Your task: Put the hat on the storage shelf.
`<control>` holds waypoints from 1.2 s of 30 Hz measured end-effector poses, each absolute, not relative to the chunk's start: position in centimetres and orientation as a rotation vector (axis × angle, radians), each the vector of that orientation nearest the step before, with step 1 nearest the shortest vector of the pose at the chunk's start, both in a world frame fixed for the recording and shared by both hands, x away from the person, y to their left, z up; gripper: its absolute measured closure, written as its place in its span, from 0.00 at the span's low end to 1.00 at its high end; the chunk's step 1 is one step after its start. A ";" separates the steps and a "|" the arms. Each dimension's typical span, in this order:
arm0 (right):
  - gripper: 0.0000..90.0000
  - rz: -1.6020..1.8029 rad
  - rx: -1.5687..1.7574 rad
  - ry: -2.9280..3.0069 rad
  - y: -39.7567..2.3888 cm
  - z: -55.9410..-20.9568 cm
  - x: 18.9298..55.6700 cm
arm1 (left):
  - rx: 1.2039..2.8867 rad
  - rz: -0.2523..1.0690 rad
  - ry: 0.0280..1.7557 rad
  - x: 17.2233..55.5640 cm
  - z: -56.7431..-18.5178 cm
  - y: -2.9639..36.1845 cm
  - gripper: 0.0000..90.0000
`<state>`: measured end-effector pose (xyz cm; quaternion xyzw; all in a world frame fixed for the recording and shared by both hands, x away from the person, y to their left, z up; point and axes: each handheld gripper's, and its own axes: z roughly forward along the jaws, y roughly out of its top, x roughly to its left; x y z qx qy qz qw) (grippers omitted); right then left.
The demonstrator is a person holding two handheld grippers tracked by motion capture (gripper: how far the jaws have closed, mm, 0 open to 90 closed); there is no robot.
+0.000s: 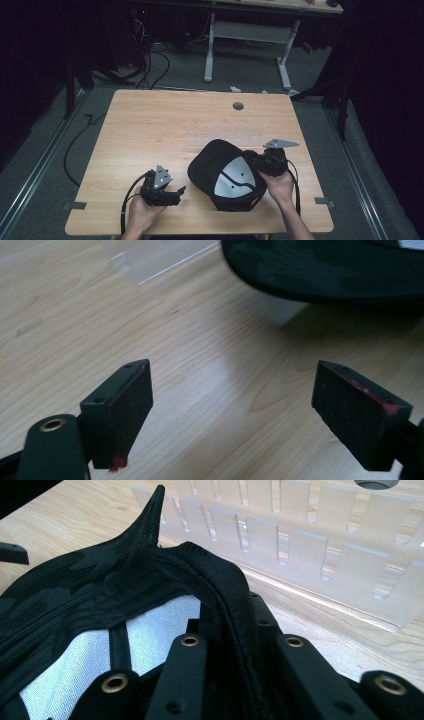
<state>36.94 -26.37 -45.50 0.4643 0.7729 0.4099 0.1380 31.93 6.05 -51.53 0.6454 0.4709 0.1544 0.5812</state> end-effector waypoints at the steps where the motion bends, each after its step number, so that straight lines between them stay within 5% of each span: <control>1: 0.91 1.186 1.348 2.235 -26.4 -45.5 36.9 | 1.514 0.358 1.086 31.8 -51.4 5.7 0.18; 36: 0.90 1.125 1.368 2.260 -24.5 -45.0 37.4 | 1.565 0.408 0.958 31.2 -50.5 2.1 0.17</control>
